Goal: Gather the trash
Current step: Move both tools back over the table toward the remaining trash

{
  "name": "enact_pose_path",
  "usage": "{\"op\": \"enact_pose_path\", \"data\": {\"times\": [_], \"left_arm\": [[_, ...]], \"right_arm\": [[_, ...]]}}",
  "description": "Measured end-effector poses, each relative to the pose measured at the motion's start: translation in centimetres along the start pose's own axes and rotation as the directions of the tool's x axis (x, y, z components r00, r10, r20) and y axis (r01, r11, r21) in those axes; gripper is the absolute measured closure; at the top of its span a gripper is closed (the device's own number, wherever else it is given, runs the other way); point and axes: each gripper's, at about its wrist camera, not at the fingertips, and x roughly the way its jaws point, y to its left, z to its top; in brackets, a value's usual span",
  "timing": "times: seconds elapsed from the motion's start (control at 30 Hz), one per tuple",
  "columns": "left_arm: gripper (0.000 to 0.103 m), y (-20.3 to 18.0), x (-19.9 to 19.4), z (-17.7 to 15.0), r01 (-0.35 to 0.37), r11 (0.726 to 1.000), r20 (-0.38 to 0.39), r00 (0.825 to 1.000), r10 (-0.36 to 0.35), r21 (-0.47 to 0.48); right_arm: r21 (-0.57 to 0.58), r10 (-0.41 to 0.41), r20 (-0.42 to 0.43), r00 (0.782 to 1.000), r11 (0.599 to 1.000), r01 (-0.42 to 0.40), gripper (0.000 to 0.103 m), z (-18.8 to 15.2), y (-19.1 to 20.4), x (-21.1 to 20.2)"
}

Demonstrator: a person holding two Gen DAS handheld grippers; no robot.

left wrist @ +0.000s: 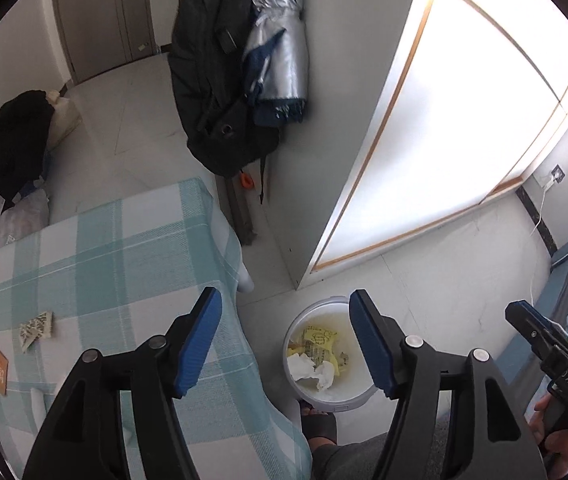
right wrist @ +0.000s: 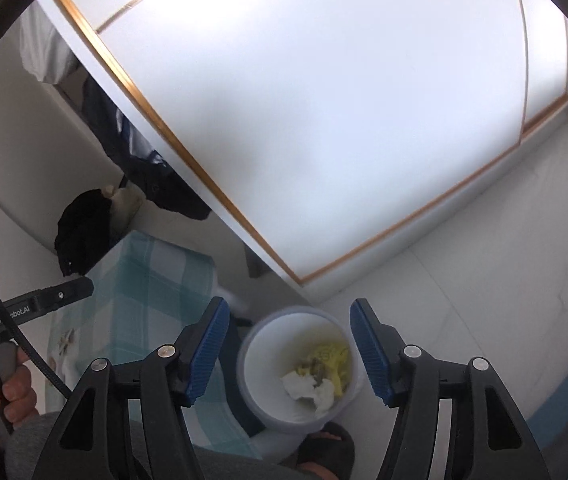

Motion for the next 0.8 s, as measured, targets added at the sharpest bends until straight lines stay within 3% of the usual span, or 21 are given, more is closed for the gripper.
{"op": "enact_pose_path", "data": {"times": [0.13, 0.37, 0.6, 0.8], "left_arm": [[0.034, 1.8, -3.4, 0.0, -0.014, 0.999, 0.083, 0.996, 0.017, -0.035], [0.025, 6.4, -9.1, -1.4, -0.048, 0.993, 0.203, 0.977, 0.069, -0.105], [0.02, 11.8, -13.5, -3.8, -0.107, 0.974, 0.299, 0.94, 0.164, -0.199], [0.014, 15.8, -14.7, -6.0, -0.141, 0.957, 0.332, 0.917, 0.222, -0.253]], "right_arm": [[-0.08, 0.004, 0.099, 0.995, 0.997, 0.004, 0.035, 1.4, 3.5, -3.5], [-0.216, 0.101, 0.212, 0.972, 0.975, -0.054, 0.03, 1.9, 10.7, -8.5], [-0.32, 0.227, 0.218, 0.949, 0.935, -0.15, 0.027, 0.1, 17.8, -10.6], [-0.413, 0.3, 0.194, 0.934, 0.889, -0.199, 0.019, -2.3, 23.7, -10.0]]}}
